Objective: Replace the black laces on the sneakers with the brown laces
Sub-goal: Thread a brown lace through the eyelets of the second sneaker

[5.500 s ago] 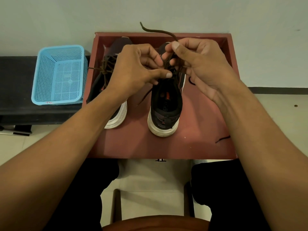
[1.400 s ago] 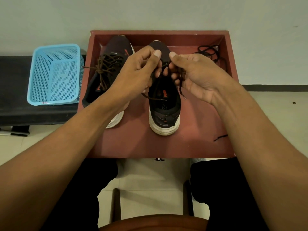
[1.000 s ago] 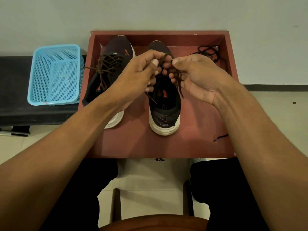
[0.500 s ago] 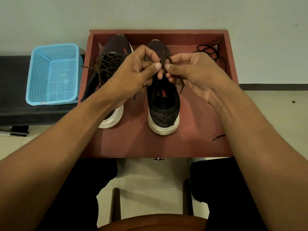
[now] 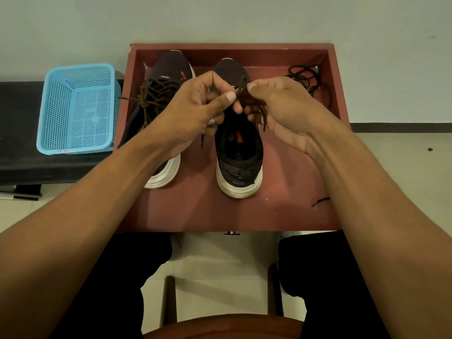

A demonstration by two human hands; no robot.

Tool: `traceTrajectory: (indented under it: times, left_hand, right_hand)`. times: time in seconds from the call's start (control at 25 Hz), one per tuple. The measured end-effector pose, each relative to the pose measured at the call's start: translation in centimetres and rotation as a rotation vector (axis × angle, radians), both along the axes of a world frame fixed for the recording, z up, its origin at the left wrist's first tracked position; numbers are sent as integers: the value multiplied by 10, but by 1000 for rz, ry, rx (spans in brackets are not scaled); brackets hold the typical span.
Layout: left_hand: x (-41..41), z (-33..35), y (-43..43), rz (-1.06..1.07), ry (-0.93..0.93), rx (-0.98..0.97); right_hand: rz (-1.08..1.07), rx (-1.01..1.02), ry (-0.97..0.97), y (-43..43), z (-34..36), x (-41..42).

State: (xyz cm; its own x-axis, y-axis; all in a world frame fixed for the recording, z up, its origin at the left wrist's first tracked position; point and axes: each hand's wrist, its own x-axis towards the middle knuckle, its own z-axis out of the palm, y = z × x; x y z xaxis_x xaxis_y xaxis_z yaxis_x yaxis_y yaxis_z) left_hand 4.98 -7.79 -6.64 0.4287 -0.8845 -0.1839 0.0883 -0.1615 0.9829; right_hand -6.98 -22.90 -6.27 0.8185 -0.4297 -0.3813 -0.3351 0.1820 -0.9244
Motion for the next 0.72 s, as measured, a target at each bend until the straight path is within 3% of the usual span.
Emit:
traceTrajectory:
  times: [0.28, 0.52, 0.72]
  left_hand:
    - [2, -2, 1, -21, -14, 6]
    - [-8, -1, -2, 97, -392, 54]
    - [-11, -1, -6, 168, -390, 95]
  right_hand:
    - [-101, -31, -25, -3, -4, -2]
    - [-76, -16, -51, -3, -2, -5]
    - [-66, 66, -88, -1, 3, -8]
